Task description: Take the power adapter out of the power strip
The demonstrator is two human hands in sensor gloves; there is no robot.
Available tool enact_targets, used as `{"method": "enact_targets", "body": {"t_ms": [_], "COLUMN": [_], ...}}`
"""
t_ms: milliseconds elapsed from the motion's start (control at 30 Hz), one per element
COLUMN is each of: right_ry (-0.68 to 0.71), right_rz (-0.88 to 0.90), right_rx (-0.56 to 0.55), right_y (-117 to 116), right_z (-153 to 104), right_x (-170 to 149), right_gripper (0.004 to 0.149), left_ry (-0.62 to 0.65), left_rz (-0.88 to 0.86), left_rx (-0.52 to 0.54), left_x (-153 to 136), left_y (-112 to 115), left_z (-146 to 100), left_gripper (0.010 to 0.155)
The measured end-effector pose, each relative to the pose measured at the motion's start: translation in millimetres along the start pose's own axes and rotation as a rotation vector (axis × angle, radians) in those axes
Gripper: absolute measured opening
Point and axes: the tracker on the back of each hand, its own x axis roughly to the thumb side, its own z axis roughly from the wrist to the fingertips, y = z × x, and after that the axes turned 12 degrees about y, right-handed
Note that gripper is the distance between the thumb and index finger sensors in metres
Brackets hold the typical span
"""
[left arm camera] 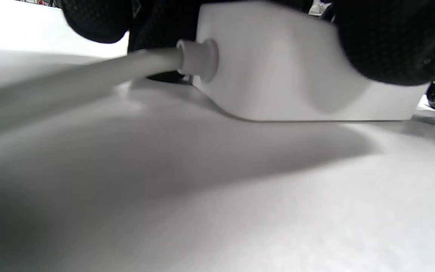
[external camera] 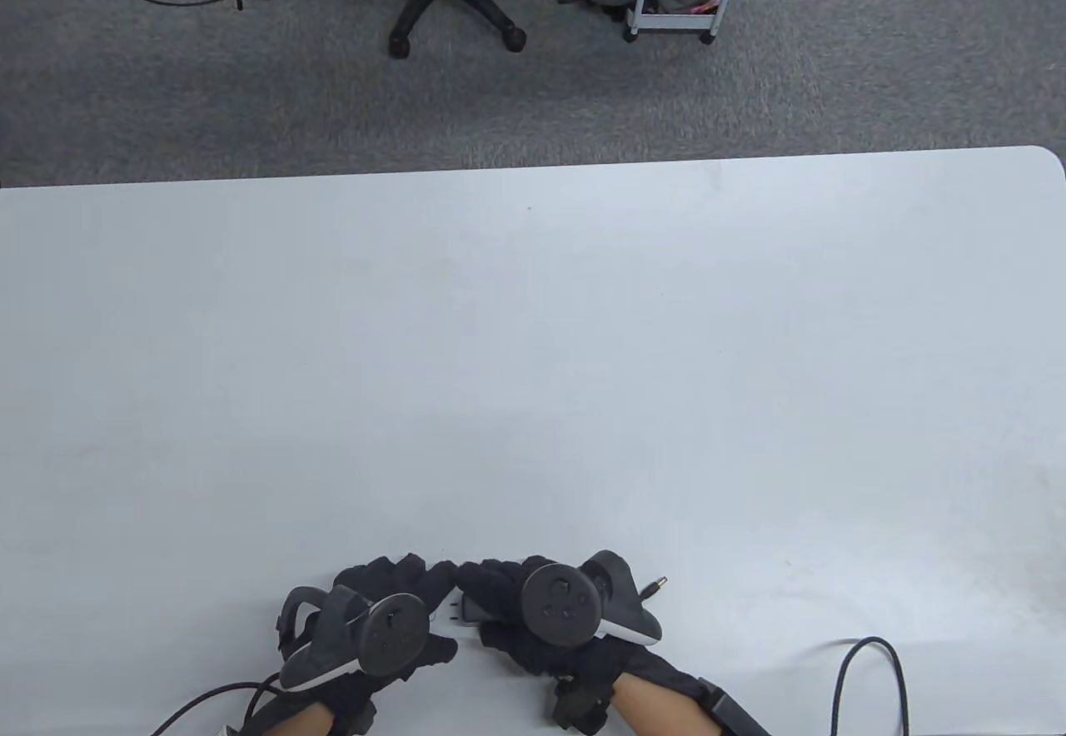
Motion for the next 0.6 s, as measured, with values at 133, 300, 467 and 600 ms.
{"method": "enact_targets", "body": {"t_ms": [133,300,467,600], "right_ry": [0.011,0.019,0.06,0.005], "right_rz": [0.042,0.039,0.221,0.153], "right_rx": [-0.009,-0.035,-0.29,-0.363], "right_y": [1,4,50,76], "right_z": [0,-1,-21,-39], "right_x": [-1,0,3,-3], "right_gripper": [0.059,0.059,0.059,0.062], "left_ry": [-0.004,-0.006,-0.007,-0.008], "left_rz": [-0.005,0.004,-0.005,0.006], "left_rx": [0.004,-0.006,-0.008,-0.01], "left_x": [0,1,1,2], "left_y": [0,-1,-1,-1], "left_z": [-1,1,2,2], "left_gripper": [0.081,0.082,0.082,0.081]}}
